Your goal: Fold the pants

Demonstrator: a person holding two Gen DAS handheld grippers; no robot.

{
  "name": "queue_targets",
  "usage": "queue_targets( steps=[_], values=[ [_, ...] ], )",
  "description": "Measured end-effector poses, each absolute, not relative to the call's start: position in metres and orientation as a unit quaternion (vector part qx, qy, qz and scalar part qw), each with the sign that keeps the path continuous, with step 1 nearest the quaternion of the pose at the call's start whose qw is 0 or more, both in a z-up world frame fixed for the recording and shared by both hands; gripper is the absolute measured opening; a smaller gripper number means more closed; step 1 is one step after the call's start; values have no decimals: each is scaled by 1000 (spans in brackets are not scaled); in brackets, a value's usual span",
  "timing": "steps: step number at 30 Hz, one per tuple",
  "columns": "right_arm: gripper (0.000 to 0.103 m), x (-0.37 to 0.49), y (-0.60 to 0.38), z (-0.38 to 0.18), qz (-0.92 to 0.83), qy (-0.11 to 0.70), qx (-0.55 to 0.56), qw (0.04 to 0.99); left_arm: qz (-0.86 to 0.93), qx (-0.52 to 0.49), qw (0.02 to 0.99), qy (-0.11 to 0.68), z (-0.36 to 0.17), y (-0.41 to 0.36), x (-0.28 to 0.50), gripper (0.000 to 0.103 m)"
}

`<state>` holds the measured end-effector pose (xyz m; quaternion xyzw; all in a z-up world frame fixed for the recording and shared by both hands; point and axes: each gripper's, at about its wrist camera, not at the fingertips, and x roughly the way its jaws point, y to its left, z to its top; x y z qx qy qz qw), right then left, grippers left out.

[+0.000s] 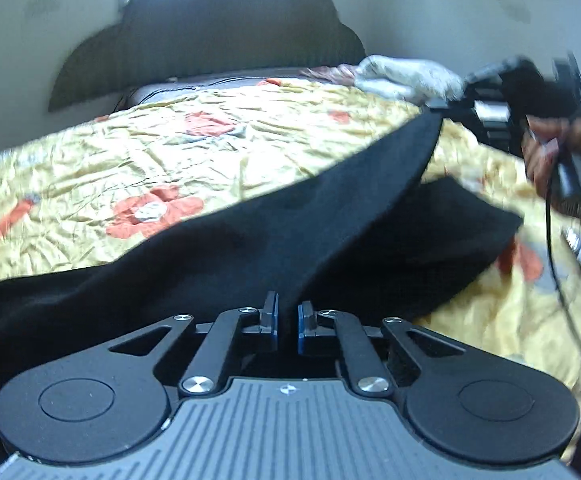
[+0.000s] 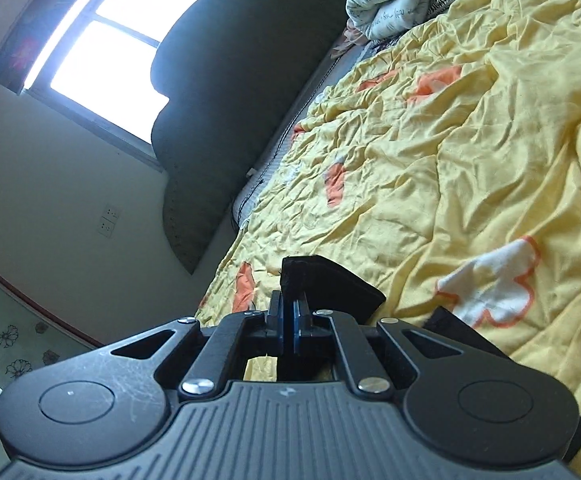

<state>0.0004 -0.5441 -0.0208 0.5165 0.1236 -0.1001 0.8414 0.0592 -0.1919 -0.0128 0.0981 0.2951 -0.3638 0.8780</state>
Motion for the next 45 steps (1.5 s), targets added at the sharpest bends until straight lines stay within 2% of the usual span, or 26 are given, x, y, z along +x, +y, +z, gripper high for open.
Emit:
queue_targets(
  steps=[6, 11, 24, 32, 34, 35, 38, 39, 41, 45],
  values=[
    [5, -26, -531, 10, -109, 97, 460, 876, -420, 30, 854, 306, 21, -165, 63, 9],
    [5, -59, -527, -12, -160, 146, 444, 869, -447, 43, 820, 354, 4, -170, 56, 9],
    [5, -93, -495, -33, -234, 240, 321, 886, -450, 63, 811, 368, -13, -172, 54, 9],
    [5, -87, -486, -39, -256, 266, 263, 892, -443, 61, 810, 380, -25, -176, 57, 10],
    [5, -83, -485, -41, -256, 273, 256, 891, -445, 52, 805, 388, -24, -174, 59, 23],
    [5, -80, -485, -42, -250, 284, 252, 891, -449, 47, 802, 391, -23, -172, 59, 24],
    [7, -76, -484, -39, -249, 297, 233, 892, -454, 26, 795, 401, -16, -162, 61, 42],
    [9, -76, -484, -36, -251, 297, 233, 891, -452, 19, 796, 403, -13, -156, 61, 43],
    [21, -80, -486, -32, -265, 287, 239, 889, -450, 7, 796, 405, -6, -144, 62, 44],
    [27, -92, -473, -10, -316, 230, 214, 895, -421, 6, 823, 380, 9, -116, 61, 55]
  ],
)
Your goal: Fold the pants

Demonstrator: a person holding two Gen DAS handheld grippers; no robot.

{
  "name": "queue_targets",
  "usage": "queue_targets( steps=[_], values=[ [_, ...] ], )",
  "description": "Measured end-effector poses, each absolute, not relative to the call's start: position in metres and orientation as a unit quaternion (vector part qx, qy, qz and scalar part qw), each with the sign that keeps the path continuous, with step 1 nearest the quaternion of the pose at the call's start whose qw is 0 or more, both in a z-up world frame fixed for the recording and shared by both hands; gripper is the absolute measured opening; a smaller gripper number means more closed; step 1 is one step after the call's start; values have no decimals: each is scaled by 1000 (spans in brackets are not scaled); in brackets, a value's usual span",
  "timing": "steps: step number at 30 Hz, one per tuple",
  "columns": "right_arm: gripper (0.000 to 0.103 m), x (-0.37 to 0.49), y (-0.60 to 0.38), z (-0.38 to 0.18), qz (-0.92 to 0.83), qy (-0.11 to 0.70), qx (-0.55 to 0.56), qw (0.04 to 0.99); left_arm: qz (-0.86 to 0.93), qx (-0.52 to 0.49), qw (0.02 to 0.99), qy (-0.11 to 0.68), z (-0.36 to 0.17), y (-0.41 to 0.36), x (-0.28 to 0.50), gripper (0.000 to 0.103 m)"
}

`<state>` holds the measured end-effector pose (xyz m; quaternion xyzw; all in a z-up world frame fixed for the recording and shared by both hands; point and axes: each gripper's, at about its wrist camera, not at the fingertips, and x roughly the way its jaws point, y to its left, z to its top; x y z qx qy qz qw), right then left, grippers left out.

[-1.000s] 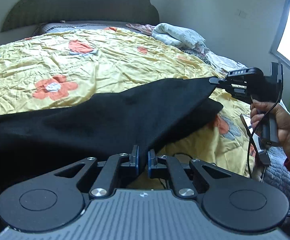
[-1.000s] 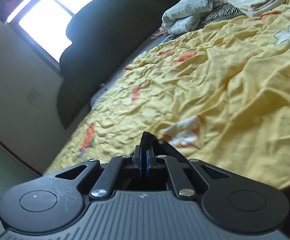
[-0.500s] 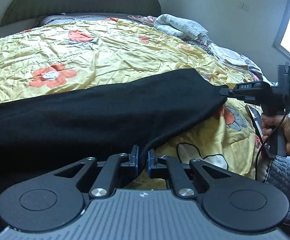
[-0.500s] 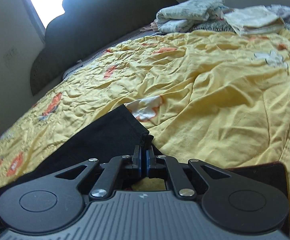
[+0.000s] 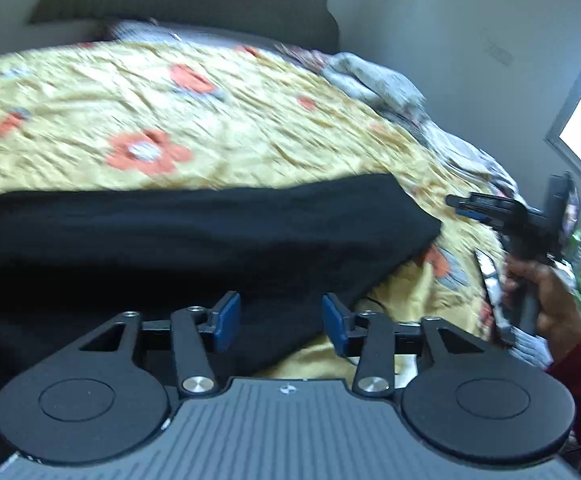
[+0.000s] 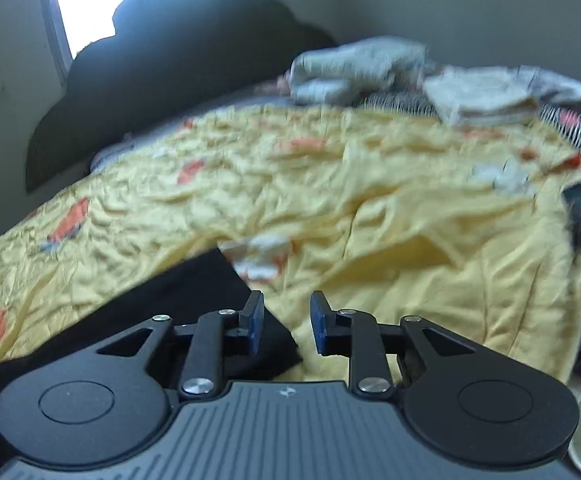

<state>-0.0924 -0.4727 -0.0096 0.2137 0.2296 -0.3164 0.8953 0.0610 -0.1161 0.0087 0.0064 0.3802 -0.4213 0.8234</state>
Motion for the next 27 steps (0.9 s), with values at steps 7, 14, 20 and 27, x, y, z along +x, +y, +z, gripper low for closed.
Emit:
queue_targets(
  steps=[7, 14, 20, 27],
  values=[
    [28, -23, -368, -8, -13, 323, 136, 937, -335, 64, 851, 400, -7, -106, 77, 59],
    [29, 3, -346, -16, -43, 338, 89, 936, -339, 55, 859, 380, -3, -98, 67, 61],
    [46, 6, -334, -27, -13, 351, 73, 934, -330, 12, 856, 397, 0, -106, 83, 62],
    [48, -15, -351, -17, -50, 327, 79, 940, -321, 24, 863, 388, 2, -128, 97, 74]
  ],
)
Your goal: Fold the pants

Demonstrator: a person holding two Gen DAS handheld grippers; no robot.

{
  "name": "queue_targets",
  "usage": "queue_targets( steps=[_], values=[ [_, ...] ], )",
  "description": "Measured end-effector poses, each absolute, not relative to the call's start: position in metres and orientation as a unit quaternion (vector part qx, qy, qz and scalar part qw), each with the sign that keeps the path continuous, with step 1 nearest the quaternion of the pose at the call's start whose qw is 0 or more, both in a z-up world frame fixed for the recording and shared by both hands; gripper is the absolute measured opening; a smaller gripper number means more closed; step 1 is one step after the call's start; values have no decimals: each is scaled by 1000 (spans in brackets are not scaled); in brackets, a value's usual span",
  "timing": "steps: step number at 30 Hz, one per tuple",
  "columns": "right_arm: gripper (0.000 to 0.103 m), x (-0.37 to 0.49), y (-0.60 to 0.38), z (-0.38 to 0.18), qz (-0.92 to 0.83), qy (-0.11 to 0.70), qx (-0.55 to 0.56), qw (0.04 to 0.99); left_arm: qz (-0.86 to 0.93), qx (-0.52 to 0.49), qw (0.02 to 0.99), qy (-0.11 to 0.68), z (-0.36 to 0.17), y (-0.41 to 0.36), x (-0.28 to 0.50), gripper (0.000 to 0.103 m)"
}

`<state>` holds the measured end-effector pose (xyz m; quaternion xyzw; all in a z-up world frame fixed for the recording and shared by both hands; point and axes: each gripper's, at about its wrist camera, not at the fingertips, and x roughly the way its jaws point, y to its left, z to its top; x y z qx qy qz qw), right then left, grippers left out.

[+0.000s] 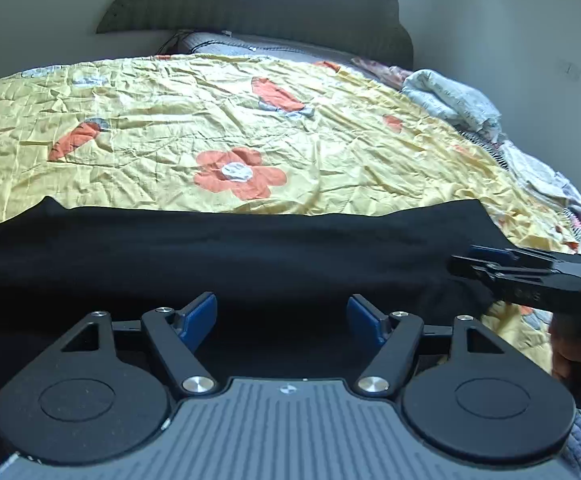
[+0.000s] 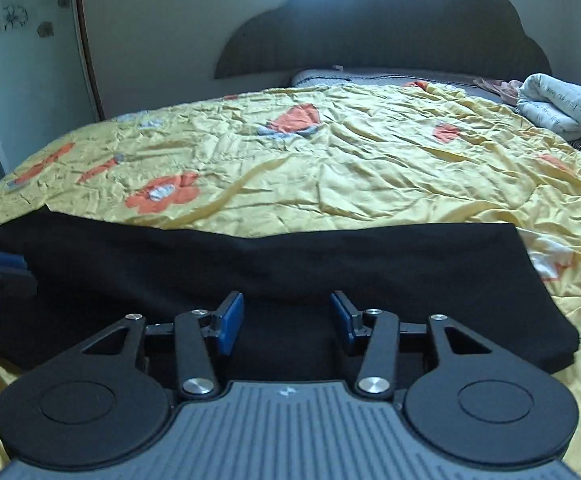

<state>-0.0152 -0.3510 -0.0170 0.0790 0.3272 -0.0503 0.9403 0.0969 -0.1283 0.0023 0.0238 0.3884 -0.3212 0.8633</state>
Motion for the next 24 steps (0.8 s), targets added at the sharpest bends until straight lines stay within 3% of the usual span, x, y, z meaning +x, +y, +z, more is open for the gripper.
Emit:
queue_targets(
  steps=[5, 10, 14, 20, 24],
  values=[
    [47, -13, -393, -32, -88, 342, 114, 929, -311, 31, 861, 401, -3, -151, 101, 74],
    [52, -34, -415, -17, -126, 288, 175, 933, -276, 46, 878, 389, -2, -169, 102, 80],
    [53, -42, -410, -20, -124, 294, 176, 931, -243, 66, 891, 377, -4, -179, 103, 87],
    [55, -40, -411, -34, -125, 317, 161, 926, -218, 91, 899, 370, -9, -186, 104, 91],
    [57, -50, -414, -25, -148, 290, 173, 929, -211, 94, 902, 365, -10, -187, 103, 93]
  ],
)
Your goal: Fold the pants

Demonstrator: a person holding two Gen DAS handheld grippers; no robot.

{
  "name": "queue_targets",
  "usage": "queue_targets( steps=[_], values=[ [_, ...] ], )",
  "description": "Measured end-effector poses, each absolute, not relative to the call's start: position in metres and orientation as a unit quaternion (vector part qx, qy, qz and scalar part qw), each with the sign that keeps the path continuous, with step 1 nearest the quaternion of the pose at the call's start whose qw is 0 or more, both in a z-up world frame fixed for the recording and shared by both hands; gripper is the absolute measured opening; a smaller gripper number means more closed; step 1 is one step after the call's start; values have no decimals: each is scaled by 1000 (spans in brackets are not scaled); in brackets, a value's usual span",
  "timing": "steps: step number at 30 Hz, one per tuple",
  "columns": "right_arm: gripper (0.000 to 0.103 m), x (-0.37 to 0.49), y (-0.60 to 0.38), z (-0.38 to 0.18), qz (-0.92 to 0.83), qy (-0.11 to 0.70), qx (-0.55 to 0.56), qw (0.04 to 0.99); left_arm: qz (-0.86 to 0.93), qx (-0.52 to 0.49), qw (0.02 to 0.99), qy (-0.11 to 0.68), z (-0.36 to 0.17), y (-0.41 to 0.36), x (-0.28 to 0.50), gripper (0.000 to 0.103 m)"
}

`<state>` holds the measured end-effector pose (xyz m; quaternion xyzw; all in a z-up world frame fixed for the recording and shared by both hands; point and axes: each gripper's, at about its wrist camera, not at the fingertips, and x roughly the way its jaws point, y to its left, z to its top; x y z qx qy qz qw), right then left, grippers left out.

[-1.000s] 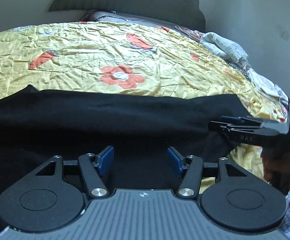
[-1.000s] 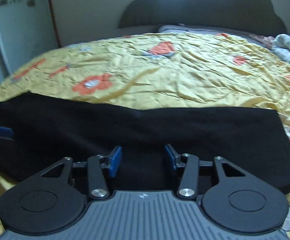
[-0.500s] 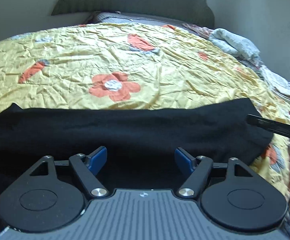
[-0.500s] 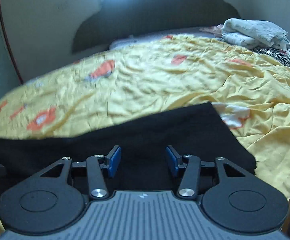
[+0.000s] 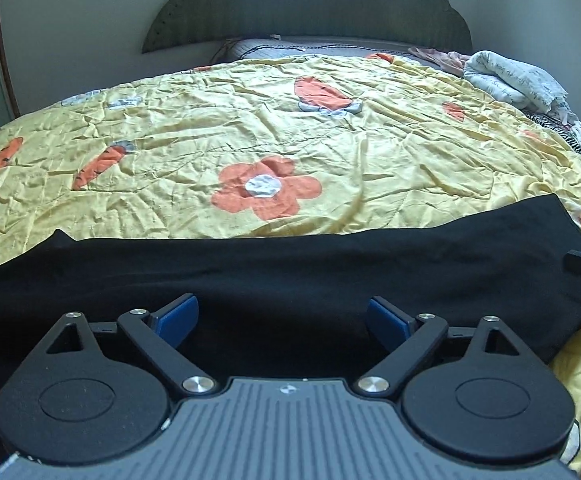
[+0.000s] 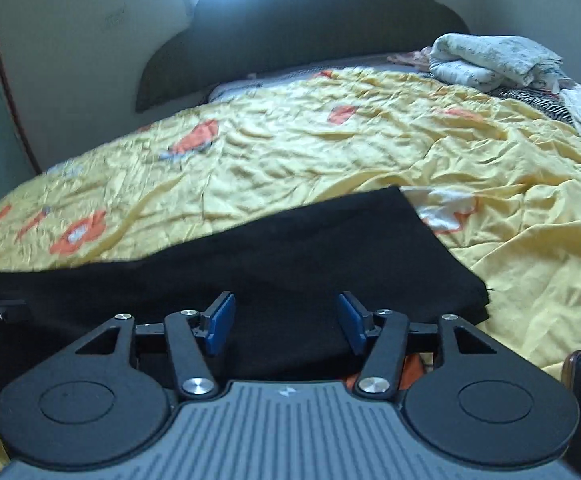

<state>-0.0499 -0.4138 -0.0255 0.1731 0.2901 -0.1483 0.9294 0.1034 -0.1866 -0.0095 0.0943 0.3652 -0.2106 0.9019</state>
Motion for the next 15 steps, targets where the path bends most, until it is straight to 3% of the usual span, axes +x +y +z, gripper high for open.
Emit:
queue_targets(
  steps=[3, 12, 15],
  values=[
    [61, -60, -418, -18, -158, 275, 184, 930, -209, 99, 903, 363, -11, -189, 104, 95],
    [62, -86, -435, -15, -176, 264, 243, 917, -207, 101, 904, 360, -15, -190, 104, 97],
    [68, -94, -442, -15, -185, 259, 259, 912, -206, 101, 905, 359, -15, -191, 104, 97]
  ],
)
